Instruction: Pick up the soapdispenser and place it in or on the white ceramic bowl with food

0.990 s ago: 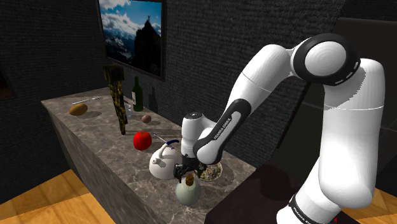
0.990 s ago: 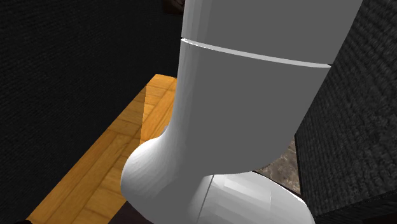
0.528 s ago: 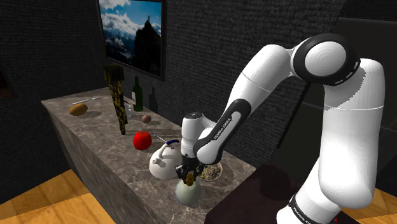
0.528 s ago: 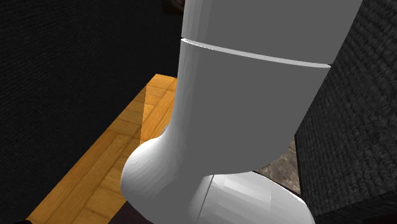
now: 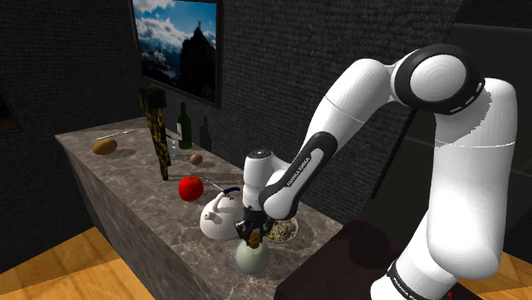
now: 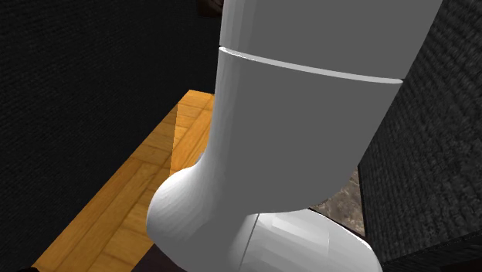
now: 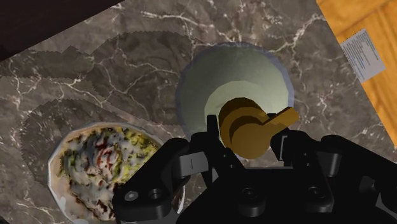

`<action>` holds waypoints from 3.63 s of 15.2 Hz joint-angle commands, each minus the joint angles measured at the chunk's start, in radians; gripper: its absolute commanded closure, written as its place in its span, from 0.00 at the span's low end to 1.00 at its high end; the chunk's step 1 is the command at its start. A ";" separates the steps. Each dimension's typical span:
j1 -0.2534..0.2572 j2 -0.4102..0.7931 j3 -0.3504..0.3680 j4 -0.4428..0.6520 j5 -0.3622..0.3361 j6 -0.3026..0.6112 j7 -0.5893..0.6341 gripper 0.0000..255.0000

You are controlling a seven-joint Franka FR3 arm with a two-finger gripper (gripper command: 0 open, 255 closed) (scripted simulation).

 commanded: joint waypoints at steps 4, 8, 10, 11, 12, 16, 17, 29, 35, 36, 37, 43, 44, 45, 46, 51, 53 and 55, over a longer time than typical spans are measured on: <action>-0.020 -0.066 0.028 -0.010 0.038 -0.054 -0.025 1.00; -0.033 -0.124 0.048 -0.015 0.073 -0.104 -0.048 1.00; -0.039 -0.152 0.057 -0.016 0.091 -0.130 -0.060 1.00; -0.041 -0.166 0.060 -0.017 0.099 -0.143 -0.066 1.00; -0.043 -0.180 0.064 -0.017 0.108 -0.156 -0.071 1.00; -0.050 -0.235 0.074 -0.014 0.140 -0.210 -0.092 1.00; -0.051 -0.248 0.076 -0.012 0.147 -0.224 -0.097 1.00; -0.068 -0.388 0.070 0.013 0.212 -0.383 -0.167 1.00; -0.144 -0.445 -0.016 0.020 0.207 -0.449 -0.323 1.00; -0.156 -0.450 -0.030 0.025 0.204 -0.461 -0.348 1.00; -0.168 -0.454 -0.045 0.032 0.200 -0.472 -0.372 1.00; -0.245 -0.455 -0.133 0.101 0.170 -0.545 -0.515 1.00; -0.245 -0.447 -0.133 0.094 0.169 -0.531 -0.514 1.00; -0.245 -0.439 -0.132 0.088 0.168 -0.517 -0.514 1.00; -0.245 -0.431 -0.132 0.082 0.167 -0.503 -0.513 1.00; -0.245 -0.387 -0.131 0.056 0.159 -0.433 -0.507 1.00; -0.246 -0.368 -0.131 0.048 0.156 -0.405 -0.504 1.00; -0.246 -0.348 -0.131 0.040 0.152 -0.378 -0.502 1.00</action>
